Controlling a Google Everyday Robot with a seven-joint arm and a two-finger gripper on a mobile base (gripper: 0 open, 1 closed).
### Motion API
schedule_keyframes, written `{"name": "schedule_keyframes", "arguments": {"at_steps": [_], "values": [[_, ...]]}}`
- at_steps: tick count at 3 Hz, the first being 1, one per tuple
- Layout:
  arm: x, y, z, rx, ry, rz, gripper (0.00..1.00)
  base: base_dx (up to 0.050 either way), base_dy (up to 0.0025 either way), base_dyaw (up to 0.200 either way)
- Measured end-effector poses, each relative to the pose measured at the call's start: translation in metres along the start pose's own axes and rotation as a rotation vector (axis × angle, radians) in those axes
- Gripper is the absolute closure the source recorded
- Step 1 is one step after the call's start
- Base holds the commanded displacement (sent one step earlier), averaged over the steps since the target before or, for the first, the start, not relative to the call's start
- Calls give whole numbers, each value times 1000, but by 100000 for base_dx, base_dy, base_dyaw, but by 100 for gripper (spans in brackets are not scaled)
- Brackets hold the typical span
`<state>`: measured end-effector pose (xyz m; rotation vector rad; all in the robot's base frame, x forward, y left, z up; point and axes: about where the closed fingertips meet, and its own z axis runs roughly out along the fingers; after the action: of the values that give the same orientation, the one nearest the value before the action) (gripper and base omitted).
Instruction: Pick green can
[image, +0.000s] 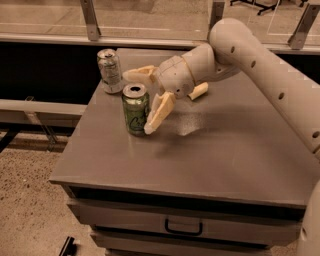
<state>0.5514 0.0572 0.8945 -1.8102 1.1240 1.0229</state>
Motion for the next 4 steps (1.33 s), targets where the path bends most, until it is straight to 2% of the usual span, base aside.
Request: {"name": "schedule_keyframes", "arguments": {"at_steps": [1,2,3,4], "values": [[1,-1,10,0,-98,-32,0,0,0,0],[4,0,11,-11,-177,-67,17,0,0,0],[4,4,9,-53,-207,-114,41,0,0,0],[6,9,7,-100,-198,-132,65,0,0,0]]}}
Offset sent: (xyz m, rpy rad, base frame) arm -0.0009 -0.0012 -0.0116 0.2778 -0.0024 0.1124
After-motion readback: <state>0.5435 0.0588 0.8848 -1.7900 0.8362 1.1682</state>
